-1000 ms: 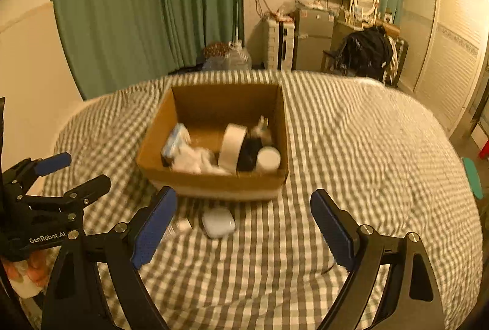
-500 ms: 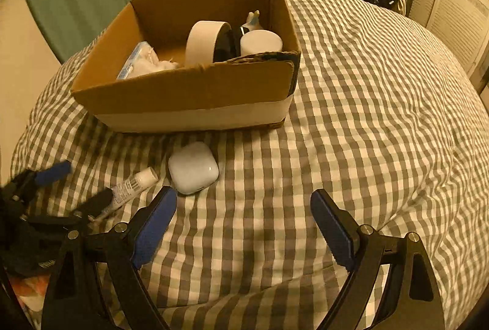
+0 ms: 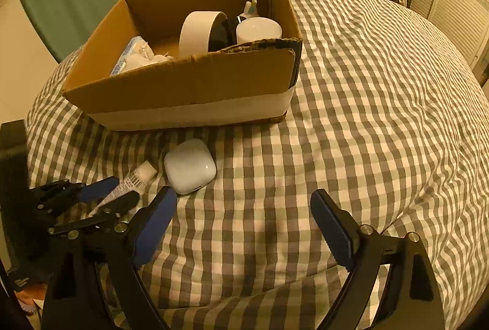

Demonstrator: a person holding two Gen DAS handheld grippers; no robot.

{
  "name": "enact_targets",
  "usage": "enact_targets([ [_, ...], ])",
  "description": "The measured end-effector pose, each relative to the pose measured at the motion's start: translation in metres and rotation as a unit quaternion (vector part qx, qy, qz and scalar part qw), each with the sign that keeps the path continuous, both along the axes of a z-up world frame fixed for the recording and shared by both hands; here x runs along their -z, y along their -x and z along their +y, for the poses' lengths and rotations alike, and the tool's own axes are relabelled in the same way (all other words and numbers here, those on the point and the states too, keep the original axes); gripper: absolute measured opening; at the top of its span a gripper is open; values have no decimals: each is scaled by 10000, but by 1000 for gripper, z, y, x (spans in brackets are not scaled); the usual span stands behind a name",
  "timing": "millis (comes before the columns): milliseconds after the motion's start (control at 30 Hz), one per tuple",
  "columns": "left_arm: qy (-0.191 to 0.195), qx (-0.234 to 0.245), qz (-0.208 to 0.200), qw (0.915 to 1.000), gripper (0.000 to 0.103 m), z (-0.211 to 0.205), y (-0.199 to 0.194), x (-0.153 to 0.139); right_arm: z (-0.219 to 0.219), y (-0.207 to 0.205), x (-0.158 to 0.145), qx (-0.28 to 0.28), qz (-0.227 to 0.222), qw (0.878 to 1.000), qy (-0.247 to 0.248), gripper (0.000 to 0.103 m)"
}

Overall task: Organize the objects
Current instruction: 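Lower the left gripper to the white tube and close on it, then grasp the white earbud case with the right gripper while the left gripper holds the tube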

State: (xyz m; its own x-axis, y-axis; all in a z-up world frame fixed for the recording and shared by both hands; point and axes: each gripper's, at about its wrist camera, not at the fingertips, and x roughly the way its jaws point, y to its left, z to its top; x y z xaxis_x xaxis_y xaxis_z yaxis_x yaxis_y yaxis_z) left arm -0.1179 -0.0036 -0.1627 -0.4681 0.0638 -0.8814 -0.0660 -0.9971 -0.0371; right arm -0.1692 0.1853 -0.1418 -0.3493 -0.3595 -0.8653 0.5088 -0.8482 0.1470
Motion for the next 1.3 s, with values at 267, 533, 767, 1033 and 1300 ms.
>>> enact_targets([
  [267,-119,-62,97,9999,7,-8,-15,-9,-17,-3,2,-246,46,9996,-163,89],
  [533,-127,35,-120,9998,45,-1,3,5,-12,-1,3,-171,-18,9998,-92,89],
  [767,-133,-54,-456,9989,35,-3,15,21,-15,2,6,-246,-84,9996,-145,89],
  [1033,-130,-182,84,9997,14,-6,-3,-5,-42,8,19,-563,-259,9980,-90,89],
  [1300,-279,-172,-165,9993,14,-6,0,7,-73,21,40,-869,-375,9948,-379,81],
])
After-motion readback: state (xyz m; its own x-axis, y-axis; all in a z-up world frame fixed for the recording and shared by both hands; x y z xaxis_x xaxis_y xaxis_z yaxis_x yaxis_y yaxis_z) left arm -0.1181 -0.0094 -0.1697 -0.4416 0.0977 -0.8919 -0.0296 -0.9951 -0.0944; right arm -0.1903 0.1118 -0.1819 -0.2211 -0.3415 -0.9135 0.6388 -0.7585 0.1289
